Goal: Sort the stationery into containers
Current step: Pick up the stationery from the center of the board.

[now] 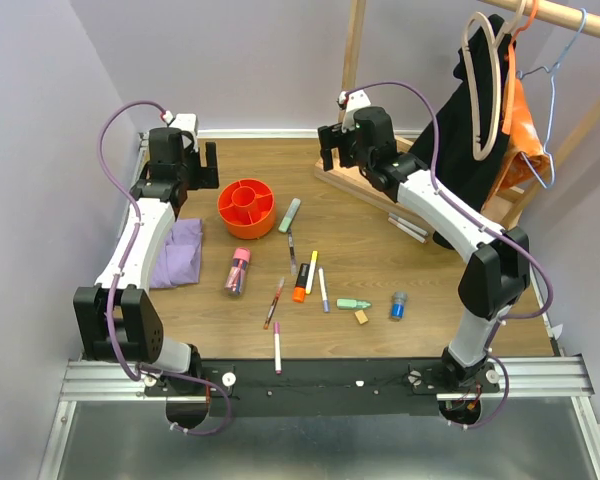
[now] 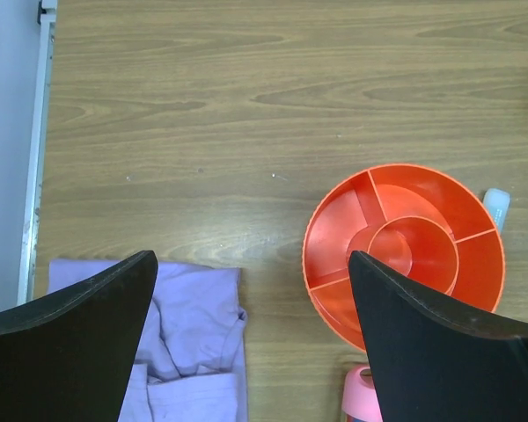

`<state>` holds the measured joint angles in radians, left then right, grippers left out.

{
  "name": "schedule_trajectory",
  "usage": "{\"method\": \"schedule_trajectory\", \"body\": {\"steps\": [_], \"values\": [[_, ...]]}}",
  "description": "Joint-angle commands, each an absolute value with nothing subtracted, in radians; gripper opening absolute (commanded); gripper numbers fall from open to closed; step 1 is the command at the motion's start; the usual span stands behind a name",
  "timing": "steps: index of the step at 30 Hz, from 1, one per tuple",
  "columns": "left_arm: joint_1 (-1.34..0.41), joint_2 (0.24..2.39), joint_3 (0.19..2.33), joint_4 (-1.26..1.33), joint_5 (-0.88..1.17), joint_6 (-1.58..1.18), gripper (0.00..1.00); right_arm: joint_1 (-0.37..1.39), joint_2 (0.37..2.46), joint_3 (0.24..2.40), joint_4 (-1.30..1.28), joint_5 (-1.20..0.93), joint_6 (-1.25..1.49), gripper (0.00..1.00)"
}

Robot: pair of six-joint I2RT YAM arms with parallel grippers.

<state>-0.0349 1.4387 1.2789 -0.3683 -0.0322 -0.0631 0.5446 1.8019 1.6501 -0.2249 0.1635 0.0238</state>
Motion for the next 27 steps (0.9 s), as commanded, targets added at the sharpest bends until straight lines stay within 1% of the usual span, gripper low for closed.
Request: {"method": "schedule_trajectory", "body": {"steps": [1, 3, 6, 8, 9, 11, 12, 13, 14, 15, 16, 21, 22, 27], "values": [[-0.038, 1.466, 1.295, -0.39, -0.015, -0.057, 0.99, 0.549, 1.832, 1.644, -0.201, 0.178, -0.054, 1.0], [-0.041, 1.466, 1.292, -0.394, -0.015, -0.058, 0.99, 0.548, 1.833, 1.649, -0.204, 0.123, -0.14, 1.0], [-0.041, 1.459, 1.276, -0.408, -0.031, -0.071, 0.99, 0.548, 1.829, 1.641, -0.218, -0.027, -0.269, 1.0], [-0.044, 1.465, 1.26, -0.434, -0.046, -0.09, 0.99, 0.548, 1.842, 1.657, -0.241, -0.098, -0.273, 1.0], [-0.051, 1.47, 1.25, -0.439, -0.063, -0.095, 0.99, 0.548, 1.886, 1.704, -0.264, -0.116, -0.25, 1.0], [-0.06, 1.483, 1.236, -0.459, -0.074, -0.098, 0.99, 0.548, 1.937, 1.779, -0.342, -0.153, -0.215, 0.96], [-0.066, 1.489, 1.239, -0.468, -0.08, -0.095, 0.99, 0.548, 1.971, 1.855, -0.365, -0.155, -0.177, 0.95], [-0.081, 1.5, 1.246, -0.498, -0.083, -0.091, 0.97, 0.548, 2.02, 1.888, -0.389, -0.163, -0.163, 0.92], [-0.084, 1.518, 1.265, -0.515, -0.065, -0.08, 0.92, 0.548, 2.043, 1.911, -0.415, -0.164, -0.147, 0.92], [-0.09, 1.526, 1.273, -0.528, -0.043, -0.06, 0.89, 0.549, 2.057, 1.928, -0.417, -0.166, -0.129, 0.91], [-0.103, 1.529, 1.278, -0.537, -0.037, -0.054, 0.83, 0.548, 2.062, 1.928, -0.41, -0.179, -0.124, 0.91], [-0.133, 1.554, 1.302, -0.52, -0.084, -0.043, 0.75, 0.548, 2.074, 1.924, -0.393, -0.199, -0.117, 0.9], [-0.133, 1.562, 1.308, -0.519, -0.09, -0.037, 0.72, 0.549, 2.075, 1.922, -0.391, -0.199, -0.115, 0.9], [-0.132, 1.64, 1.377, -0.512, -0.123, -0.018, 0.66, 0.548, 2.075, 1.911, -0.382, -0.198, -0.107, 0.9]]}}
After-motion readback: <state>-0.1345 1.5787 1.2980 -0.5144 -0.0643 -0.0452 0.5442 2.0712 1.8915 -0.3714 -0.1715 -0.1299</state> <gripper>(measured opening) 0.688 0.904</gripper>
